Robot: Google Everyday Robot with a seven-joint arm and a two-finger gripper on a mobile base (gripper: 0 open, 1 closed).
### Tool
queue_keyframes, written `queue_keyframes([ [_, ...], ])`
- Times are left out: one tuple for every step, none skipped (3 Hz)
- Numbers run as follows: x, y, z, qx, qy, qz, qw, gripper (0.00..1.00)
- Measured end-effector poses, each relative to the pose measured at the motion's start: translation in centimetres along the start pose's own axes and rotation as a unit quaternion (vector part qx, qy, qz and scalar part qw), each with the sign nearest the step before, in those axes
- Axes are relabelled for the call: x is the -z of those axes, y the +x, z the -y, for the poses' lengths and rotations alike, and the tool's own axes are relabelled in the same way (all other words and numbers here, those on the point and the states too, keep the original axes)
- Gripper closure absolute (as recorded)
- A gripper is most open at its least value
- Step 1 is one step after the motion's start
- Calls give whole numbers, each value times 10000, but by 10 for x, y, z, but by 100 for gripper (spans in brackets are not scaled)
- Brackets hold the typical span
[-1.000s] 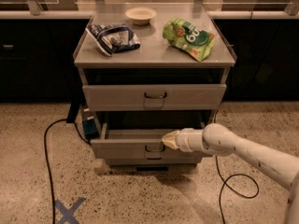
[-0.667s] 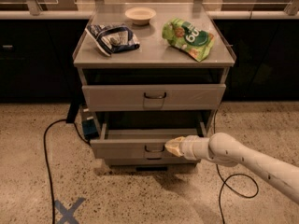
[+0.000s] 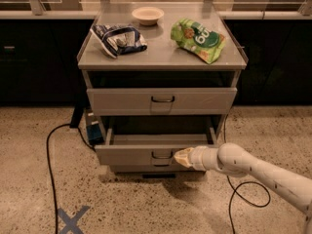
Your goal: Close middle drawer
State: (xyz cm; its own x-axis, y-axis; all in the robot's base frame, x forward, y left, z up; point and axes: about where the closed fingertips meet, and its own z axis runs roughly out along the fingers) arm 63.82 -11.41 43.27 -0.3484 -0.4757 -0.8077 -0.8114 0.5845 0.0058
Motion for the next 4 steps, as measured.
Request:
queue_keyframes([
  [-16,-4,22,74,17,-62,10000,100],
  [-16,-4,22,74,17,-62,10000,100],
  [-35,-29,62,85,261,-26,9996,100],
  [-36,-29,62,77,257,-21,9996,100],
])
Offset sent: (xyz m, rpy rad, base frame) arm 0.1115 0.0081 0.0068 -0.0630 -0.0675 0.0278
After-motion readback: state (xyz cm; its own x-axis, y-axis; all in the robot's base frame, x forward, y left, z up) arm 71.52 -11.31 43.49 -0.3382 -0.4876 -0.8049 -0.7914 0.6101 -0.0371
